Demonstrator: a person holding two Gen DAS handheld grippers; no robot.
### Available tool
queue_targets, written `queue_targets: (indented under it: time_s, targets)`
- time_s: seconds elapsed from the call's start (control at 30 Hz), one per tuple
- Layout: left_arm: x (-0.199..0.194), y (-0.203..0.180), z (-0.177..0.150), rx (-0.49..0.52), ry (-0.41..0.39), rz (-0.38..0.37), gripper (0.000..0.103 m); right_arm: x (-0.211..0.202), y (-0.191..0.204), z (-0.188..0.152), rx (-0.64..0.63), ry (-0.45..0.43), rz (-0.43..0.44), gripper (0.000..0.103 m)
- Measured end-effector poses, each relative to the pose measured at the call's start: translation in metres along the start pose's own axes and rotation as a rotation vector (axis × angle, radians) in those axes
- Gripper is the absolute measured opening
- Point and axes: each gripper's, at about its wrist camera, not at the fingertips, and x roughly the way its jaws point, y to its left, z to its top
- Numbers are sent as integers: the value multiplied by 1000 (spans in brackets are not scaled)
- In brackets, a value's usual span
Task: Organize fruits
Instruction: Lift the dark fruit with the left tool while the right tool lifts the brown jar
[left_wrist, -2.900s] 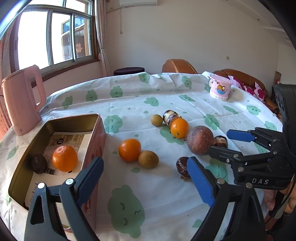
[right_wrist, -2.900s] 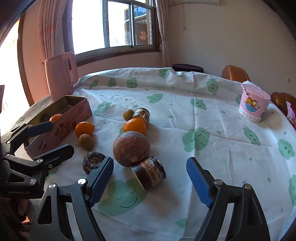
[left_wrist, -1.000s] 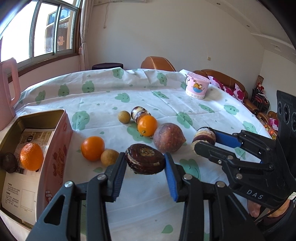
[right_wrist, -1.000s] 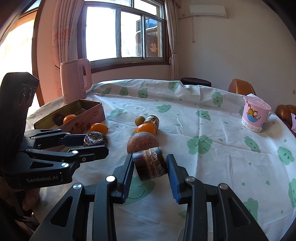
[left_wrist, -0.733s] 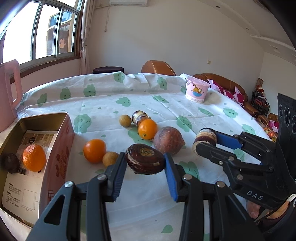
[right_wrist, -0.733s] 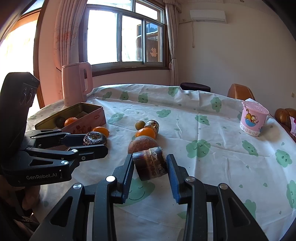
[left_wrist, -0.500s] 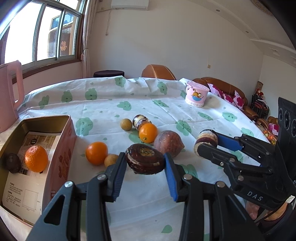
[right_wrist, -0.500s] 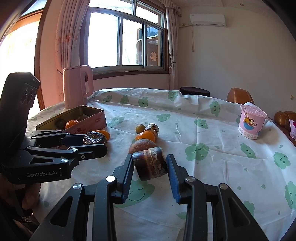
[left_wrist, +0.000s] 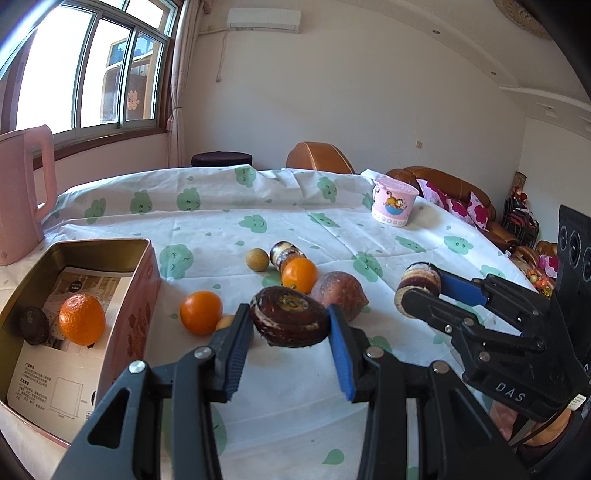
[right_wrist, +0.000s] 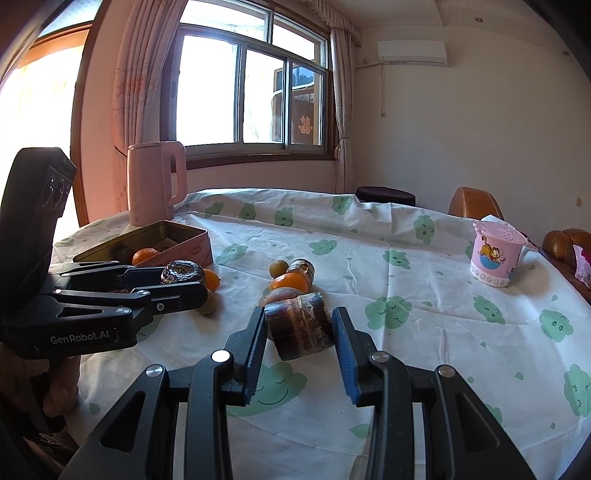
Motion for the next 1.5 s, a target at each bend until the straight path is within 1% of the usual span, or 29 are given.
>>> queue_targets:
  time_s: [0.77,1.23,1.5]
  targets:
    - [-17,-2,-2,7,-93,86,43,-12,0,-1,-3,-76,-9,38]
    - [-25,-6,-4,19,-144,127,43,-20,-1,-3,-4,-123,3,38]
    - [-30,-9,-5,34,-172,155,42,-28,-1,-4,-6,-166,19,38]
